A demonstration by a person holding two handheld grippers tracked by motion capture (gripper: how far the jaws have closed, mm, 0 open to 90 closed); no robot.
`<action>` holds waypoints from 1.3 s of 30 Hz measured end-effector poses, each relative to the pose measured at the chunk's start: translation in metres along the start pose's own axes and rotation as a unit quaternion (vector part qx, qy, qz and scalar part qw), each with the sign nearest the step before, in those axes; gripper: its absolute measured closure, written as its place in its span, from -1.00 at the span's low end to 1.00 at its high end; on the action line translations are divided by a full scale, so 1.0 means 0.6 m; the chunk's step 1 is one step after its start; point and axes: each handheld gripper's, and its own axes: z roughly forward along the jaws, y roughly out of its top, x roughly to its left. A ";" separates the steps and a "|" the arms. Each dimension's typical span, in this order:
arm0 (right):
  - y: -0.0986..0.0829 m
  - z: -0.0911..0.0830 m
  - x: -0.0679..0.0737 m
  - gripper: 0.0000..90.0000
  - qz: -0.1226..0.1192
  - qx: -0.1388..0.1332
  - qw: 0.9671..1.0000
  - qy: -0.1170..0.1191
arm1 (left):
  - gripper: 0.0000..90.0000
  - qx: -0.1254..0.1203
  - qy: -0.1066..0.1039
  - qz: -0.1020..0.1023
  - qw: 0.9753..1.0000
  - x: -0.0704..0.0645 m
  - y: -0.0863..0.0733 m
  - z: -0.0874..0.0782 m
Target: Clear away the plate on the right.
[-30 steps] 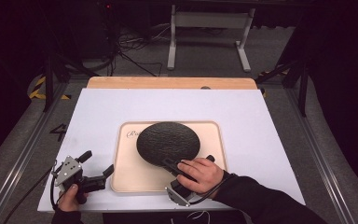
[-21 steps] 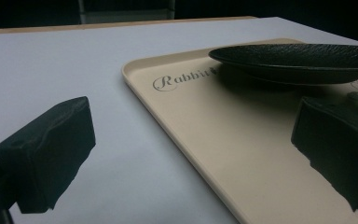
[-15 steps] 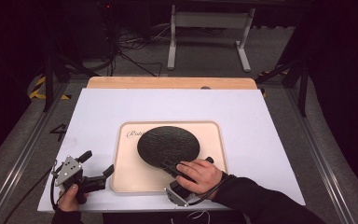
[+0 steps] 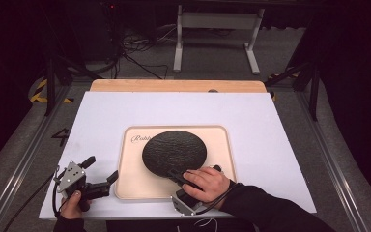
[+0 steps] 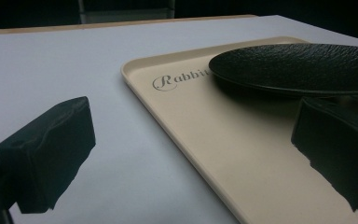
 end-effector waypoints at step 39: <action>-0.004 0.018 0.032 0.62 0.045 -0.025 0.998 0.044 | -0.99 0.002 0.001 0.001 1.000 -0.001 0.000 0.001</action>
